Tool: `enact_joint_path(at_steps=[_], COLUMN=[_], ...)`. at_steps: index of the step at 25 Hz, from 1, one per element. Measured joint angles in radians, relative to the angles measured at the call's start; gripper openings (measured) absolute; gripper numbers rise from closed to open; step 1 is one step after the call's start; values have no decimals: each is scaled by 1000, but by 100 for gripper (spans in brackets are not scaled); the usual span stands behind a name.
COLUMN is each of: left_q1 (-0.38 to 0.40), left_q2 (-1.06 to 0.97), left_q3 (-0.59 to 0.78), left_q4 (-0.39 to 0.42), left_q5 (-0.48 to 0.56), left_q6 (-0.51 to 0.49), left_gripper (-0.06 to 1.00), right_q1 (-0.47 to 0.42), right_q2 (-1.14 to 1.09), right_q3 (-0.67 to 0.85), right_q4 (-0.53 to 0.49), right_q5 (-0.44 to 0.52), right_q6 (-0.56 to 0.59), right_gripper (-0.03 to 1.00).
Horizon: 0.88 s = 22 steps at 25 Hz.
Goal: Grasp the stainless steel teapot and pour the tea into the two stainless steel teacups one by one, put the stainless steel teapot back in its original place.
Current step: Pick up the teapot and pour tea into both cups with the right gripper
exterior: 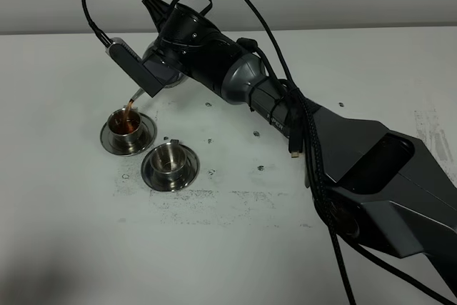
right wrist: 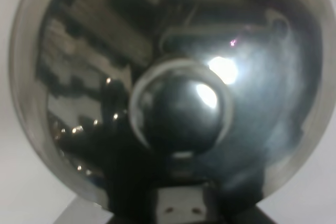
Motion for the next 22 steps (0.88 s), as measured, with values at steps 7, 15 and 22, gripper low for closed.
enact_joint_path(at_steps=[7, 15, 22], left_q1=[0, 0, 0], left_q2=[0, 0, 0], left_q3=[0, 0, 0], left_q4=[0, 0, 0], left_q5=[0, 0, 0], left_q6=[-7, -1, -1], left_gripper=[64, 64, 64], right_q1=[4, 10, 10], right_q2=[-17, -18, -18], right_q3=[0, 0, 0], right_q4=[-16, -18, -23], right_q5=[0, 0, 0], right_q6=[0, 0, 0], right_gripper=[17, 17, 17])
